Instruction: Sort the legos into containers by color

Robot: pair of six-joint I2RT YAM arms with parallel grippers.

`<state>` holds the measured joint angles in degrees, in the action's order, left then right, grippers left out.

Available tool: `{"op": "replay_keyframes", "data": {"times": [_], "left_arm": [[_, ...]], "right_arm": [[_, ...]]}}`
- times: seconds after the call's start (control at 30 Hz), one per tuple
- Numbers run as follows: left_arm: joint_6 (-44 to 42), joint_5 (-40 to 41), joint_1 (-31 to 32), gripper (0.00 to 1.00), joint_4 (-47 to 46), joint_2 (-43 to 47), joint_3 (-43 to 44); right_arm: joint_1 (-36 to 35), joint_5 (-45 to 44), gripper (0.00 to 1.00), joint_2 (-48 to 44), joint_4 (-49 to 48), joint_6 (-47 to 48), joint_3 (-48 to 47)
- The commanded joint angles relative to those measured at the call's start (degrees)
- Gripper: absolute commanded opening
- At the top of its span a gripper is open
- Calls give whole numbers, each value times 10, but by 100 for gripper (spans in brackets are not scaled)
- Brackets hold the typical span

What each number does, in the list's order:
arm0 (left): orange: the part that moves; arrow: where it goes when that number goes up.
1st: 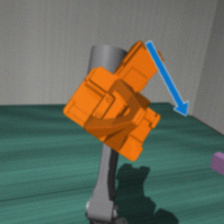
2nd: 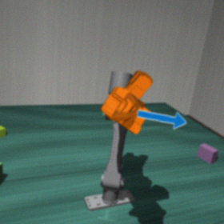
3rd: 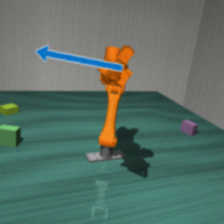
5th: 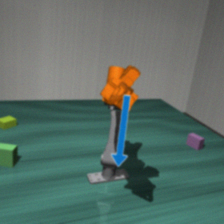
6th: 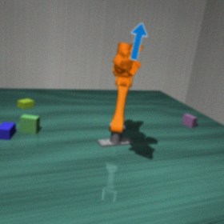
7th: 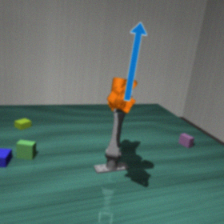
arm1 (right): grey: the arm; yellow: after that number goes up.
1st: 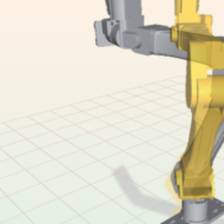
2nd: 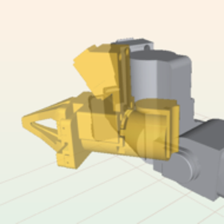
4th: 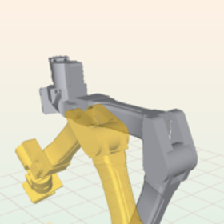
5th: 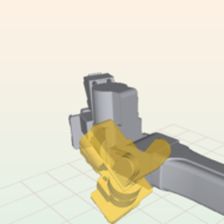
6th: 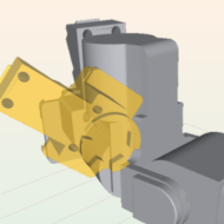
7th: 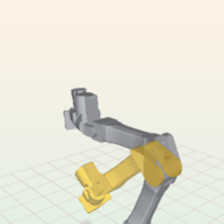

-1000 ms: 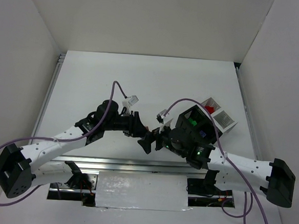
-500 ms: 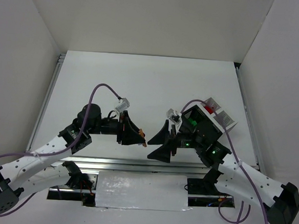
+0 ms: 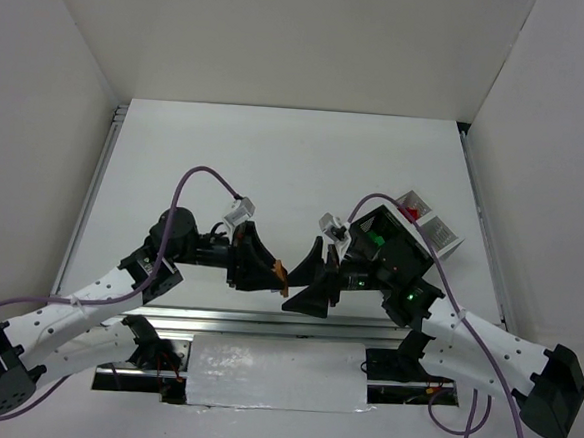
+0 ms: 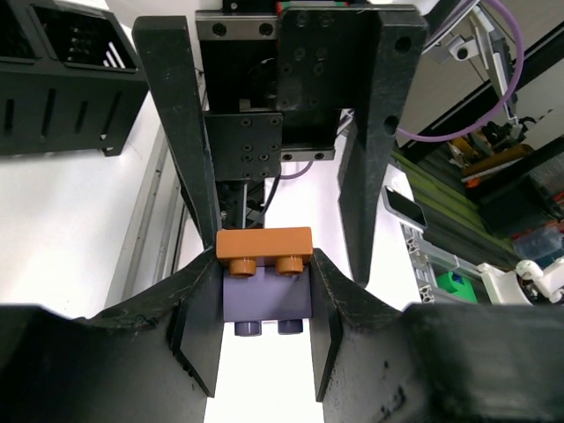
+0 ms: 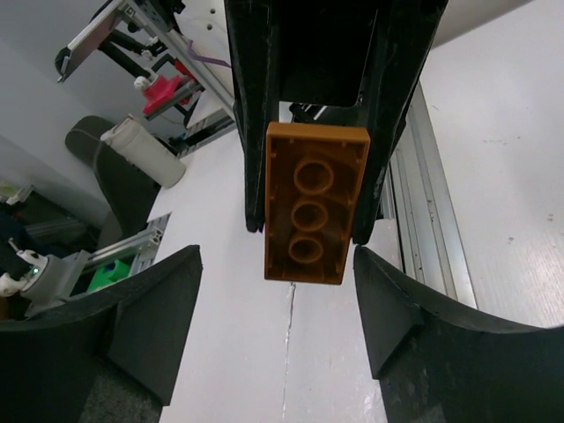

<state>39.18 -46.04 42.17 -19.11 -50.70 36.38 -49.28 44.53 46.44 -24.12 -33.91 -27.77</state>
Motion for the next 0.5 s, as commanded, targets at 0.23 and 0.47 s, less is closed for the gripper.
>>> {"op": "replay_keyframes", "data": {"times": [0.23,0.47], "left_arm": [[0,-9,15,0,-50,4,5],[-38,17,15,0,36,25,18]], "right_arm": [[-20,-45,4,39,-72,19,-29],[33,-111,0,-79,-18,93,32]]}}
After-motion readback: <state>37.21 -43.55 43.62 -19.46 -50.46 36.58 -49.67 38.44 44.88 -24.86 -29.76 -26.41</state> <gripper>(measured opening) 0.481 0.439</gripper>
